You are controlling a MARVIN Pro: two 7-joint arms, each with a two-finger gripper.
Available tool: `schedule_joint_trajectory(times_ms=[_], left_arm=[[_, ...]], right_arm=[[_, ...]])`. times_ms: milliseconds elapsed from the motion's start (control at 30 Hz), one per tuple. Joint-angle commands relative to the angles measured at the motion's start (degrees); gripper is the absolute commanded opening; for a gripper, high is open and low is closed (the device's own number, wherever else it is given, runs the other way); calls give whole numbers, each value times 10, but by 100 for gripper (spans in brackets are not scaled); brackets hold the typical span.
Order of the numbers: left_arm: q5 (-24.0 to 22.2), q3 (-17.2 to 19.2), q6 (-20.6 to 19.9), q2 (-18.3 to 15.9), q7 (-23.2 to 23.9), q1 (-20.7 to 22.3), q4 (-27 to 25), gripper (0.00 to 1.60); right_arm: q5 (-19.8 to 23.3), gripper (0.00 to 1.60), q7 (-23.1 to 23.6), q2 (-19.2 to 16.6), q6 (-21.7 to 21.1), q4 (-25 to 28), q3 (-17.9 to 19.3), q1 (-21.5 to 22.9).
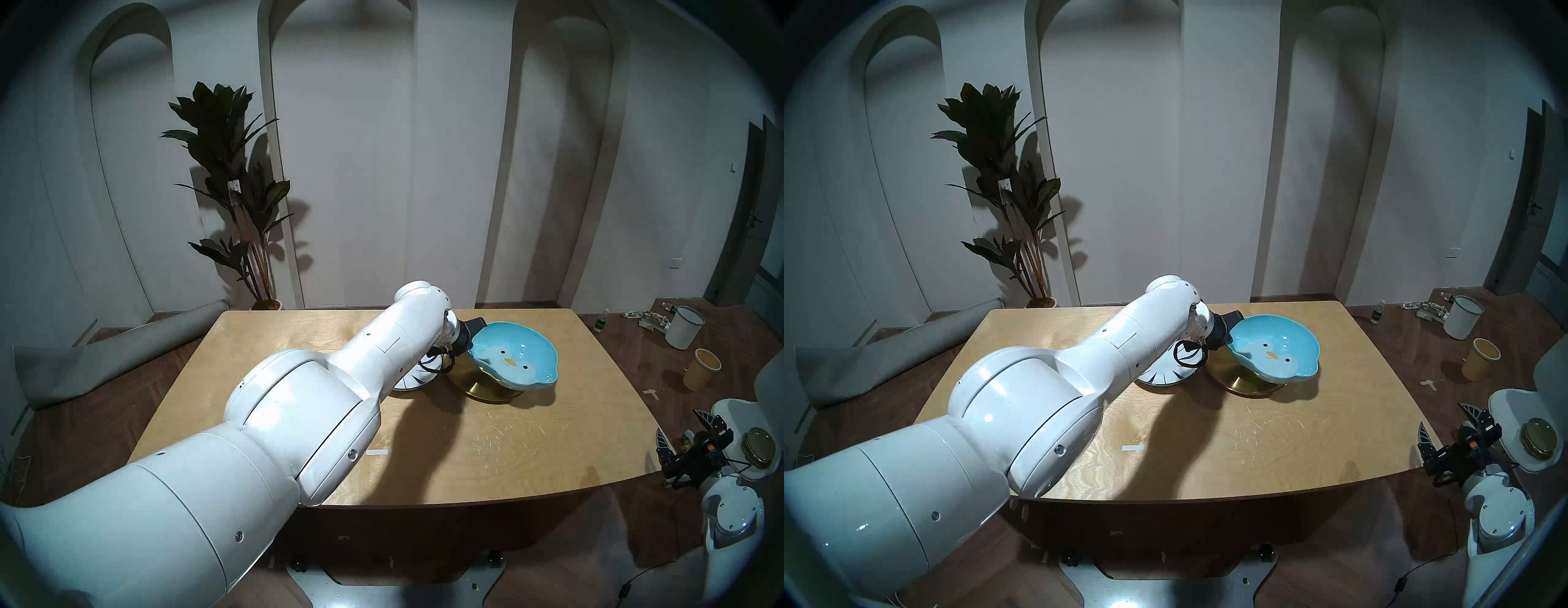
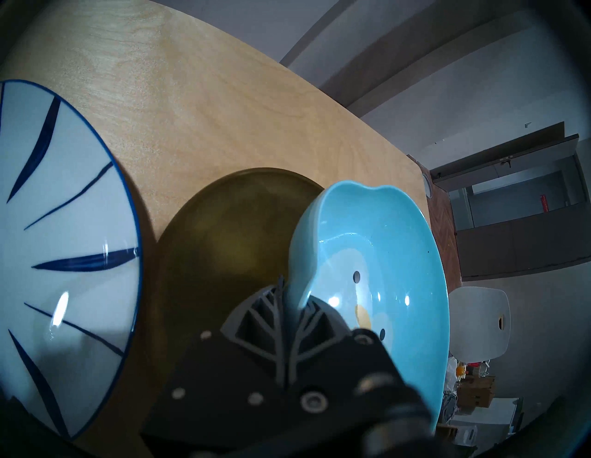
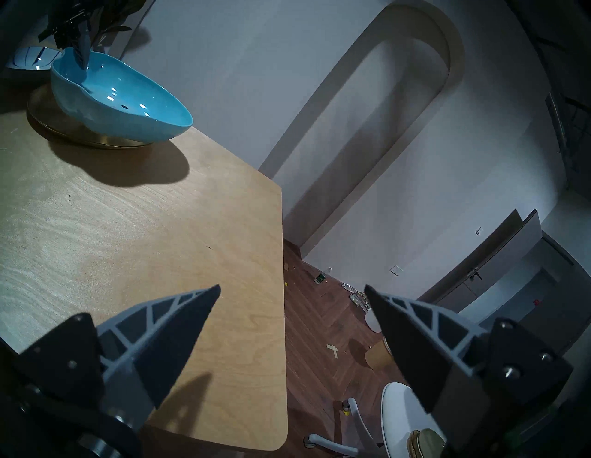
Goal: Stack the plates into one stack
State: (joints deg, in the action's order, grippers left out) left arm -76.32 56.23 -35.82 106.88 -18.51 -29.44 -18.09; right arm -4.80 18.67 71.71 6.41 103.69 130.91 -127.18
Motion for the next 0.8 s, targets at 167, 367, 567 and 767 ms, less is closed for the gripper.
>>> schedule_joint_trajectory(times_ms=[167, 367, 567, 767], left_arm=[[10, -2, 10, -1, 35, 31, 10, 0], [17, -4, 17, -2, 44, 33, 16, 0], [21, -3, 10, -7, 54, 38, 24, 0], [27, -3, 7, -12, 62, 40, 34, 0]], right_arm=[[-1, 160, 7, -22, -2, -10, -8, 27], [-2, 160, 11, -25, -1, -14, -10, 33], [-3, 160, 13, -26, -1, -19, -11, 39], [-5, 160, 16, -30, 0, -27, -15, 48]])
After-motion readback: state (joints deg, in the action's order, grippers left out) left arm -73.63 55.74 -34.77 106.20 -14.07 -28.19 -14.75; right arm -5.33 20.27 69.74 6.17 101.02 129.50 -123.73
